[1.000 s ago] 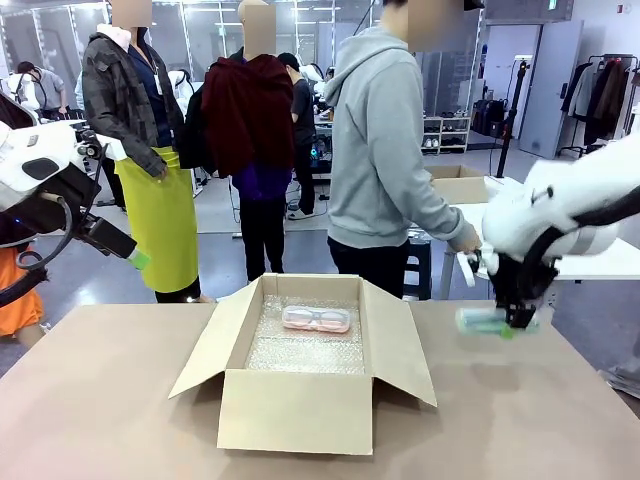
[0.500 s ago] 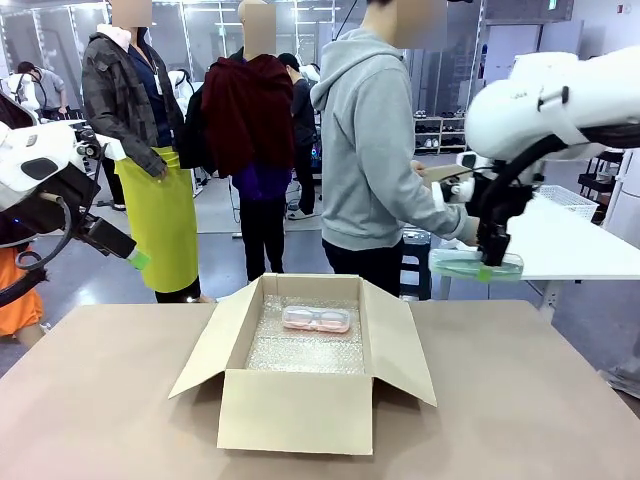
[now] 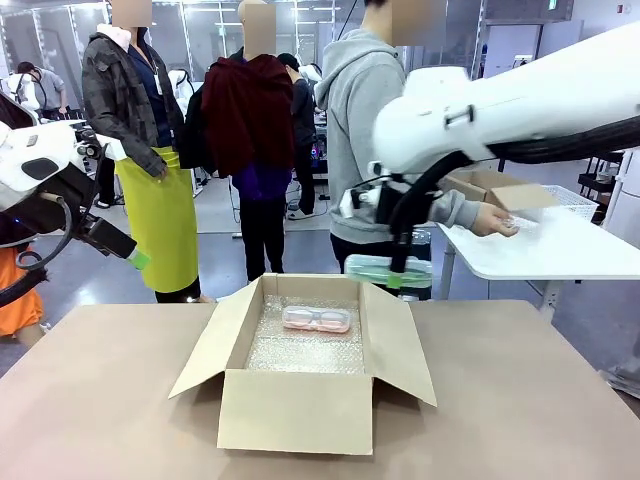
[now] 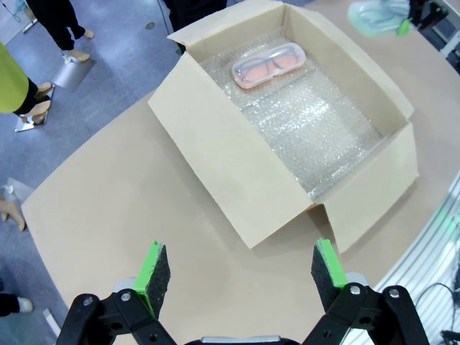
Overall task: Pack the glasses set securely to prepare it for shipping.
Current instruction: Put the Glasses case from the right side of the table into the Package Box.
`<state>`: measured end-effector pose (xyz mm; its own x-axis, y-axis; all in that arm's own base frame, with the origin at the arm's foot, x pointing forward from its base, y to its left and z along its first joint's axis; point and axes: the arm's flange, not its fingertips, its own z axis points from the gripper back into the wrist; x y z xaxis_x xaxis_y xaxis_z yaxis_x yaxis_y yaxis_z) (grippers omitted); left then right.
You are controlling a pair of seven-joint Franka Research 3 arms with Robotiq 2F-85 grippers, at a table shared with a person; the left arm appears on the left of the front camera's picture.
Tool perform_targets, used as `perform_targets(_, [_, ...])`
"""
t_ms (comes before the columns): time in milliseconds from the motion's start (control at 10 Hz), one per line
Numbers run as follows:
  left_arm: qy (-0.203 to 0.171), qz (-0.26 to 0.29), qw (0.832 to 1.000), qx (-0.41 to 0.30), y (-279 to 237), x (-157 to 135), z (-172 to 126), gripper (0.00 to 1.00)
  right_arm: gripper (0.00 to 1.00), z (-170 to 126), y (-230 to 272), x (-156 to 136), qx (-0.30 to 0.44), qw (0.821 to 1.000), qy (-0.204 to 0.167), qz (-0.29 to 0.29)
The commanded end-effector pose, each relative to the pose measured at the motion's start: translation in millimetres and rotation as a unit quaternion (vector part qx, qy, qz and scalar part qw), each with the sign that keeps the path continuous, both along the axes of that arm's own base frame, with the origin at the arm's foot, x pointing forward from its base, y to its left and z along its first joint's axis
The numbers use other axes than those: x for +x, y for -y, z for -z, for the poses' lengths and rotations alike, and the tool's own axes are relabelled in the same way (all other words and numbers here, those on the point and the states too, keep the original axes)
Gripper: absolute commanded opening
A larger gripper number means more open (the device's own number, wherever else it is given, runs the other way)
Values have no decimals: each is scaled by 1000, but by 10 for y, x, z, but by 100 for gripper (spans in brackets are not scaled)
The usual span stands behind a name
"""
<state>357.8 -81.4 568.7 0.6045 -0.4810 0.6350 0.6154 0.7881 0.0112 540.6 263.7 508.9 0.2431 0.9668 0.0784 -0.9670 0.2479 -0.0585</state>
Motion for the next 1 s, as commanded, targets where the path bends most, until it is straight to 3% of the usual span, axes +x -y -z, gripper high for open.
perform_targets(0, [0, 4, 1000, -6, -20, -8, -6, 100, 31, 45, -464, 117, -37, 999, 15, 0])
perform_targets(400, [0, 4, 1000, -6, -20, -8, -6, 100, 31, 616, -1154, 195, -38, 999, -24, 23])
perform_targets(900, [0, 4, 1000, -6, -20, -8, -6, 100, 31, 1379, -1136, 165, -28, 999, -21, -23])
